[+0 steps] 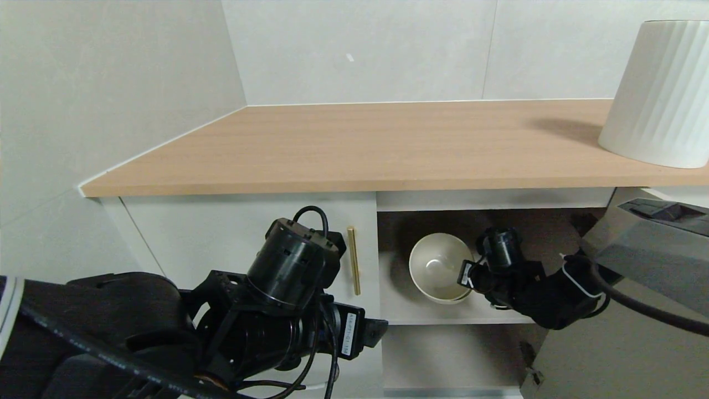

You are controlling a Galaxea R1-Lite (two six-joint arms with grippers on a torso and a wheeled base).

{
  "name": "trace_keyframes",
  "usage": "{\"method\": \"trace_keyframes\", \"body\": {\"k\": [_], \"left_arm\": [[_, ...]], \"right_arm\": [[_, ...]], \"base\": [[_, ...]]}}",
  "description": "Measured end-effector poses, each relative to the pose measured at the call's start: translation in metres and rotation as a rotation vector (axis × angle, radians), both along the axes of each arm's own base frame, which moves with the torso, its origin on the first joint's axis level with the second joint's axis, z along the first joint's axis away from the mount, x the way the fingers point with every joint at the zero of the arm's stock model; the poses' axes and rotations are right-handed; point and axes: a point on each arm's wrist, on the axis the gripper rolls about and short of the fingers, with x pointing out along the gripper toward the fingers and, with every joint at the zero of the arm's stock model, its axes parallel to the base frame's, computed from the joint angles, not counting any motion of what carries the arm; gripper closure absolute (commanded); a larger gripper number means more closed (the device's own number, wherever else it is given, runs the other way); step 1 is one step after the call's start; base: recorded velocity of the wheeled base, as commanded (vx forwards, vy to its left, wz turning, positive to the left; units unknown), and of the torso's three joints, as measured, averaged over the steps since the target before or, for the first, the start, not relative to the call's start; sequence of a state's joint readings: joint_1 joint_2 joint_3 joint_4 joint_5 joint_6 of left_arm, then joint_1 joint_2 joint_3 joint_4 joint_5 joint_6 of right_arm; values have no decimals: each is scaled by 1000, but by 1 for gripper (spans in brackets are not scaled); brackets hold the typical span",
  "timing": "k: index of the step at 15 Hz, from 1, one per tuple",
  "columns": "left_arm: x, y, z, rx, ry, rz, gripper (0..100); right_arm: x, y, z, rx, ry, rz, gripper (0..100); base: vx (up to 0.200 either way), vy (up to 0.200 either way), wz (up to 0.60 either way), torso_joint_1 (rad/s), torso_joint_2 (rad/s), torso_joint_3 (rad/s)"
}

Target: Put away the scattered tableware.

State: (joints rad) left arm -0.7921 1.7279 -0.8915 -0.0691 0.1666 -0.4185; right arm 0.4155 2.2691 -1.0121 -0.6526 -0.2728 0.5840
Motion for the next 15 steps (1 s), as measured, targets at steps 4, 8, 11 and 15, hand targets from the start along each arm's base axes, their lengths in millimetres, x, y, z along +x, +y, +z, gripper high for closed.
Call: {"method": "trace_keyframes", "body": {"k": [4, 8, 11, 15], "left_arm": [[0, 0, 0, 1, 0, 1, 0], [0, 0, 0, 1, 1, 0, 0], [0, 0, 0, 0, 0, 0, 0], [0, 0, 0, -1, -1, 0, 0]], "right_arm": [[7, -7, -5, -22, 25, -35, 100], [16, -13, -9, -31, 26, -66, 100], [17, -12, -11, -32, 28, -66, 100], [17, -11, -13, -31, 33, -61, 100]], "base": [[0, 0, 0, 0, 0, 0], [0, 0, 0, 0, 0, 0], [0, 0, 0, 0, 0, 0], [0, 0, 0, 0, 0, 0]]}}
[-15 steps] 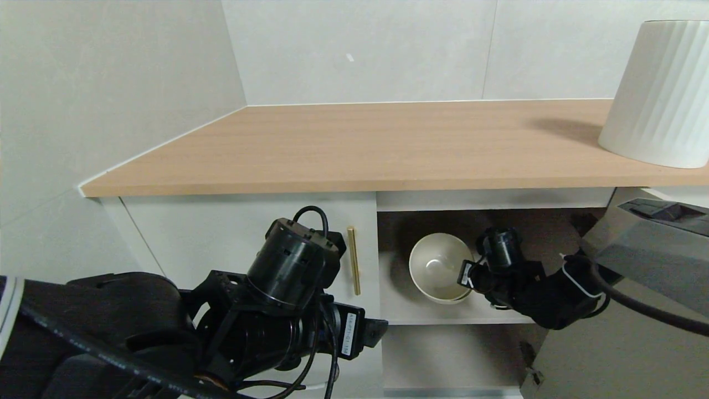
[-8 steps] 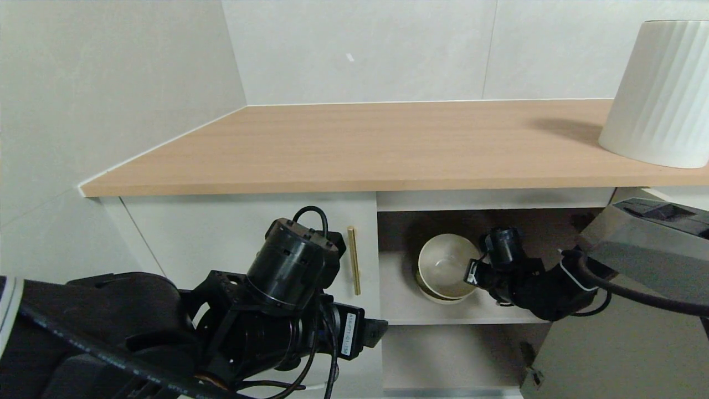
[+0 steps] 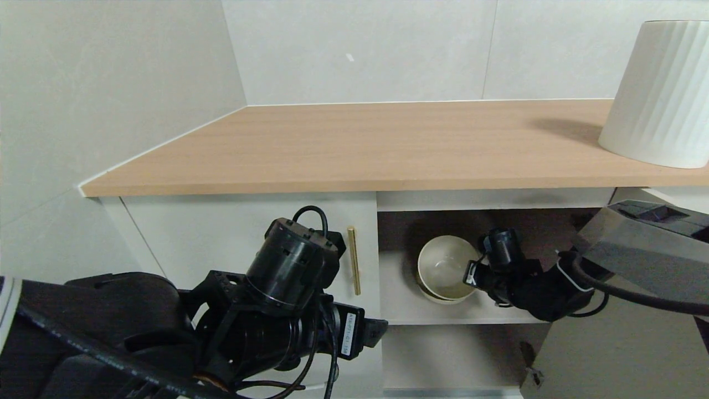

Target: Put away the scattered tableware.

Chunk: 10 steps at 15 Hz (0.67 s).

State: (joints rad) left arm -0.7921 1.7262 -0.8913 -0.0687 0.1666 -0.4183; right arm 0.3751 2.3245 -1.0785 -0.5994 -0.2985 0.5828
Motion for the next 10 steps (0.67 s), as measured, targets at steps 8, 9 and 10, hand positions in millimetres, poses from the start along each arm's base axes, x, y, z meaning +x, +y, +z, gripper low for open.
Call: {"method": "trace_keyframes", "body": {"k": [8, 9, 10], "left_arm": [[0, 0, 1, -6, -2, 4, 0], [0, 1, 3, -11, -6, 4, 0], [-1, 2, 5, -17, -12, 5, 0]], "right_arm": [[-8, 6, 0, -5, 32, 32, 0], [-10, 7, 1, -5, 39, 38, 0], [-13, 7, 3, -5, 52, 50, 0]], "base": [[0, 0, 0, 0, 0, 0], [0, 0, 0, 0, 0, 0], [0, 0, 0, 0, 0, 0]]}}
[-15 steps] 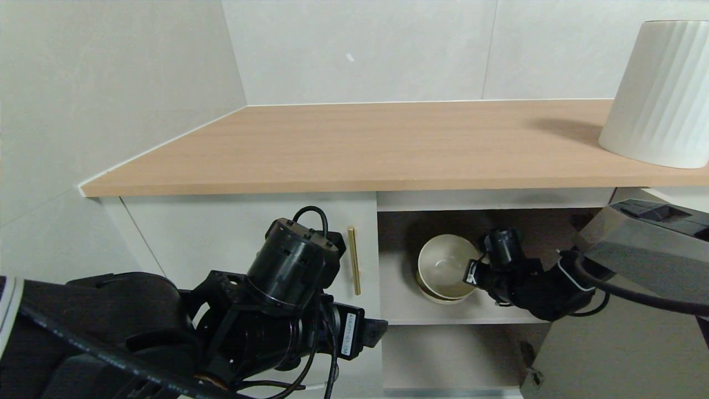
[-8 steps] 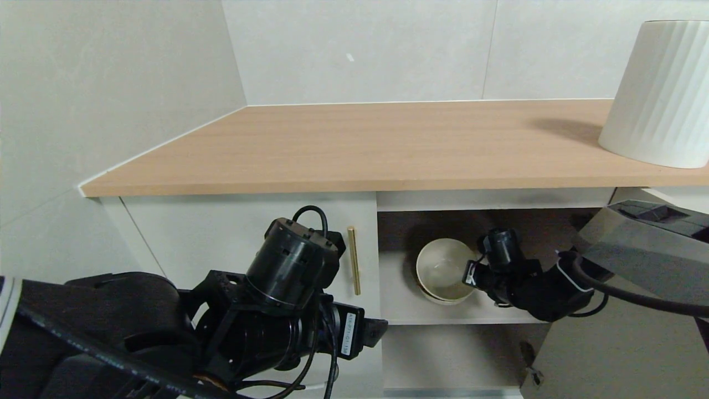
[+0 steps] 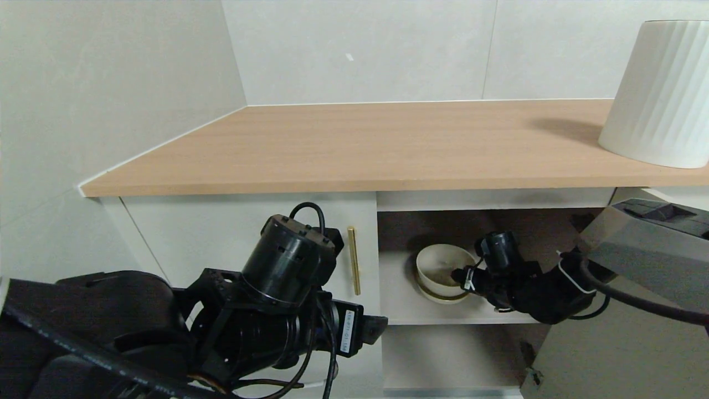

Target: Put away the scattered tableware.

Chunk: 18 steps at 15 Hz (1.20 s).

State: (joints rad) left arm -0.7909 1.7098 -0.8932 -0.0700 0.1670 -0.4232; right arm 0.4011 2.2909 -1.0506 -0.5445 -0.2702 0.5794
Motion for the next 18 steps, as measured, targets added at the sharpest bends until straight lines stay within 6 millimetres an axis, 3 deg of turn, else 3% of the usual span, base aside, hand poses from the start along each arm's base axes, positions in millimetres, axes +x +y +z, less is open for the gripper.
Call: {"method": "trace_keyframes", "body": {"k": [4, 8, 12, 15, 18], "left_arm": [[-9, 18, 20, -48, -43, 18, 0], [-31, 49, 47, -123, -105, 28, 0], [-33, 79, 53, -134, -133, 125, 0], [-32, 87, 53, -127, -143, 153, 0], [-31, 88, 51, -118, -141, 152, 0]], "right_arm": [[-37, -4, 30, 8, 74, 153, 0], [-108, -12, 72, -19, 84, 326, 0], [-166, -29, 120, -55, 116, 412, 0], [-196, -42, 158, -56, 132, 475, 0], [-207, -47, 173, -48, 70, 505, 0]], "base": [[0, 0, 0, 0, 0, 0], [0, 0, 0, 0, 0, 0], [0, 0, 0, 0, 0, 0], [0, 0, 0, 0, 0, 0], [0, 0, 0, 0, 0, 0]]}}
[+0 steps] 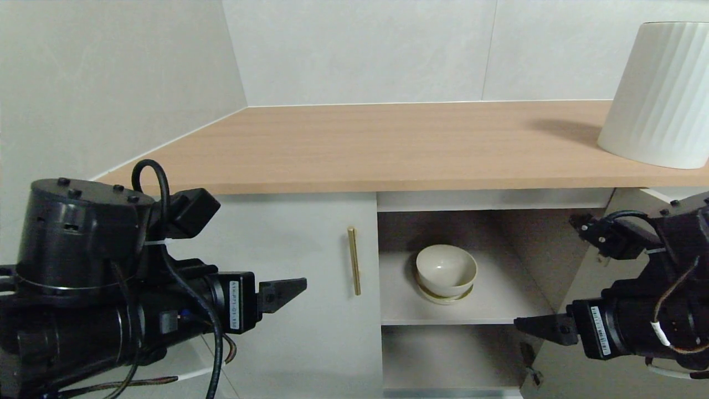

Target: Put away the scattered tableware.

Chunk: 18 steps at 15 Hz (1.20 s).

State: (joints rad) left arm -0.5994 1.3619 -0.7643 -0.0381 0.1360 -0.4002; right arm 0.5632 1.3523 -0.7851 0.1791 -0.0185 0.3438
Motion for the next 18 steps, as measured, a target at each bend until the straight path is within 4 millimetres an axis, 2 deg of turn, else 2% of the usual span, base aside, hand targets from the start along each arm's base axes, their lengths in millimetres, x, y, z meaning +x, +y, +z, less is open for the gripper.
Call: {"method": "trace_keyframes", "body": {"k": [18], "left_arm": [[2, -7, -9, 28, 36, -21, 0]], "right_arm": [[-8, -4, -2, -48, -4, 36, 0]], "base": [[-200, 0, 0, 3, 2, 1]]}}
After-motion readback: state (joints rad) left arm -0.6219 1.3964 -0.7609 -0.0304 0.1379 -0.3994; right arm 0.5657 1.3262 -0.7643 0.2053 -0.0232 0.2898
